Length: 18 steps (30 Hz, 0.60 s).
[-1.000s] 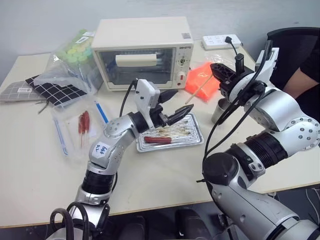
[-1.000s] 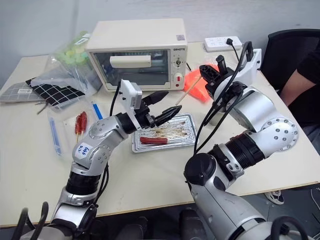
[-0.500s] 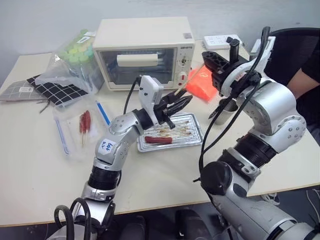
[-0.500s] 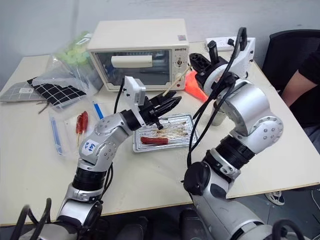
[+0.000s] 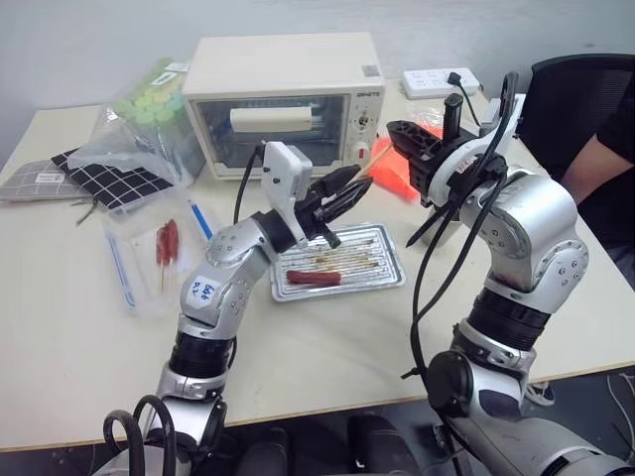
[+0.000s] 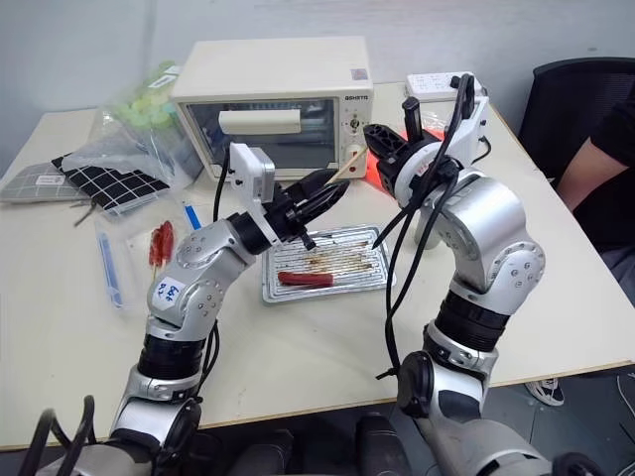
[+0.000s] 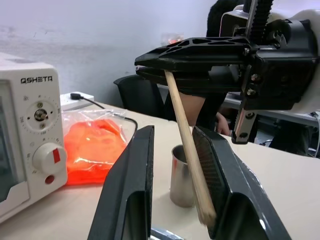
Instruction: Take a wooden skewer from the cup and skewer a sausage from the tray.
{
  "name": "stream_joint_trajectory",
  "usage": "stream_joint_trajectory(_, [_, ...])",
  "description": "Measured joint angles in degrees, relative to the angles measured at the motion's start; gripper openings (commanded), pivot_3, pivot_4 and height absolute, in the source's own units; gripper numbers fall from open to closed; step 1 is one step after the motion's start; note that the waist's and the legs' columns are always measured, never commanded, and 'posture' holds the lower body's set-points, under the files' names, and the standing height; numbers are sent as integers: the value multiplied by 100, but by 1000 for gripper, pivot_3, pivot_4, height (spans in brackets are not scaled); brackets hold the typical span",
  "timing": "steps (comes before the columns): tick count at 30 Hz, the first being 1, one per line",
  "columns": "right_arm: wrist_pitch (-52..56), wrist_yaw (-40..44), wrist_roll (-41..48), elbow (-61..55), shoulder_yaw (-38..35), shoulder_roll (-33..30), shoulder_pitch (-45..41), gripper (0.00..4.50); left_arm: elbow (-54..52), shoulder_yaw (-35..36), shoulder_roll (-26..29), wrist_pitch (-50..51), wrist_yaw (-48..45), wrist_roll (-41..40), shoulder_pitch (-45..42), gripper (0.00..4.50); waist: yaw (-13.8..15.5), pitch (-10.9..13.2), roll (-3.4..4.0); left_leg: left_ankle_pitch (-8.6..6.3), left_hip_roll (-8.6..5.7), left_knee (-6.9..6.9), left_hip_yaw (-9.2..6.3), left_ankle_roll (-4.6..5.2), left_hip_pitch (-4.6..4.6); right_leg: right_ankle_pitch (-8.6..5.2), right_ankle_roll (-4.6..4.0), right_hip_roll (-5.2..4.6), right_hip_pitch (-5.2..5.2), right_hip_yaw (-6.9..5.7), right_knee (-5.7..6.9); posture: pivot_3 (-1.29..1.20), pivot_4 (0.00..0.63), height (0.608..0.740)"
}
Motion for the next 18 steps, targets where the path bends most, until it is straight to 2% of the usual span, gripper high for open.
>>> stream_joint_trajectory(7, [-482, 260, 116, 26, 423, -394, 156, 0, -189, 41, -51, 134, 173, -31, 126, 1259, 31, 0, 0, 0, -1, 3, 0, 1, -4, 0, 0, 0, 6, -3, -17, 0, 150, 740])
stream_joint_trajectory(18, [-898, 397, 369, 40, 838, -650, 298, 0, -133, -45, -259, 103, 266, 18, -3, 1259, 34, 0, 0, 1, 0, 3, 3, 1, -7, 0, 0, 0, 6, -4, -24, 0, 150, 740])
